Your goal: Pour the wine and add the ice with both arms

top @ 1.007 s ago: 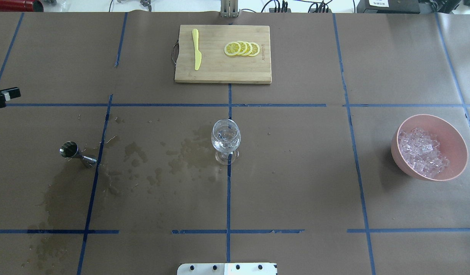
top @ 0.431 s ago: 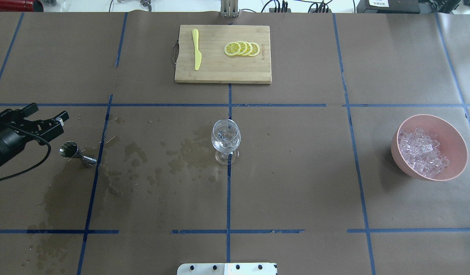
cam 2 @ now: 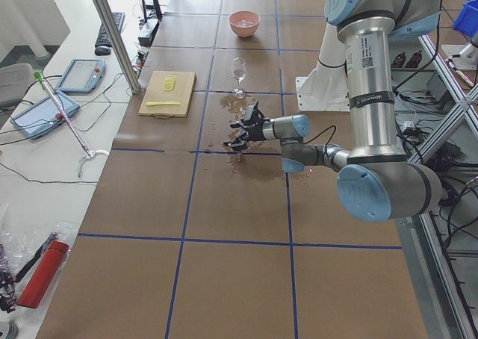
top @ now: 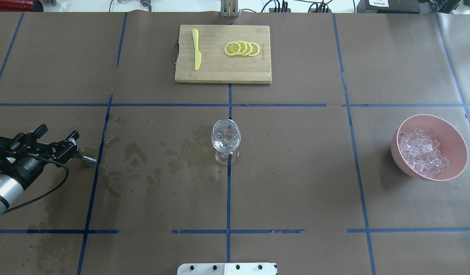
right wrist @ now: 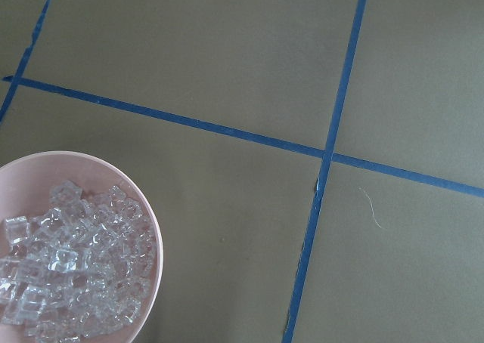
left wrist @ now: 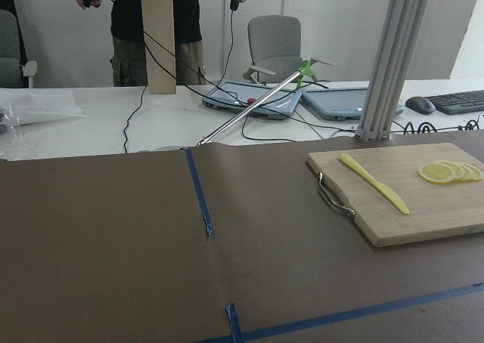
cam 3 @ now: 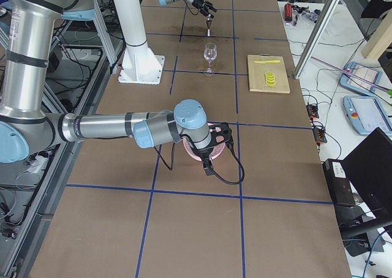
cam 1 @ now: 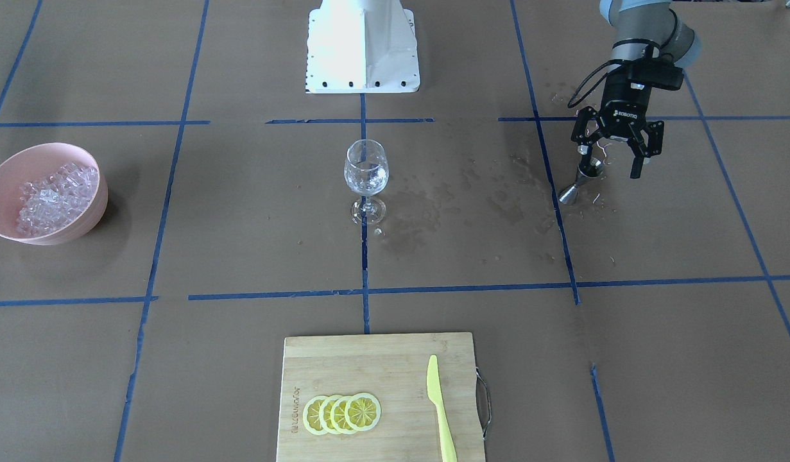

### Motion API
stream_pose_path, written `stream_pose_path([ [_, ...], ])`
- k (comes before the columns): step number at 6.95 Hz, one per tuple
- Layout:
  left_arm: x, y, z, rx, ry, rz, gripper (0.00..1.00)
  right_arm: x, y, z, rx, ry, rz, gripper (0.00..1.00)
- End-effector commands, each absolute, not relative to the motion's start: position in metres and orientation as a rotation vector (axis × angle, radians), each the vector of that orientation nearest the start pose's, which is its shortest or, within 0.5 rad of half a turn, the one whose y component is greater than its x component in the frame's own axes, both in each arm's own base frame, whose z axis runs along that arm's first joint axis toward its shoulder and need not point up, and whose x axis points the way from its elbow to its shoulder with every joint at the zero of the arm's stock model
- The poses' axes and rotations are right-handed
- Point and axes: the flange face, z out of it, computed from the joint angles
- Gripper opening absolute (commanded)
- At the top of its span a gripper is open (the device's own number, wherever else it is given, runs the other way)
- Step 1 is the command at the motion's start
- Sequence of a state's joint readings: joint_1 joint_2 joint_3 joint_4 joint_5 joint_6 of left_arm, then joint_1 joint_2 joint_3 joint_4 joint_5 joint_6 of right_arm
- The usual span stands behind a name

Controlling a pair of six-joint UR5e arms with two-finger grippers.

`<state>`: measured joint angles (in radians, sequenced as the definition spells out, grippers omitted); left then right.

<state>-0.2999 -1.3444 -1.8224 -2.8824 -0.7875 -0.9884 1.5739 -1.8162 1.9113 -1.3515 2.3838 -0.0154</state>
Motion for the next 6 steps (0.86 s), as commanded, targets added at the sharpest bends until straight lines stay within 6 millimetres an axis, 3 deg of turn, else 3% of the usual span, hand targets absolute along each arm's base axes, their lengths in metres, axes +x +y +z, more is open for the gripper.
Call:
stream_pose_path([
  [1,0.329,-0.294,0.495,1.127,0.854,-0.308,1.00,0.062,-0.403,0.572,0.304,-0.803,-0.139,1.00],
  [6,0.366,-0.286,0.529,1.132,0.810,-0.313,1.00,0.062,-0.403,0.574,0.299,-0.804,-0.137,1.00],
])
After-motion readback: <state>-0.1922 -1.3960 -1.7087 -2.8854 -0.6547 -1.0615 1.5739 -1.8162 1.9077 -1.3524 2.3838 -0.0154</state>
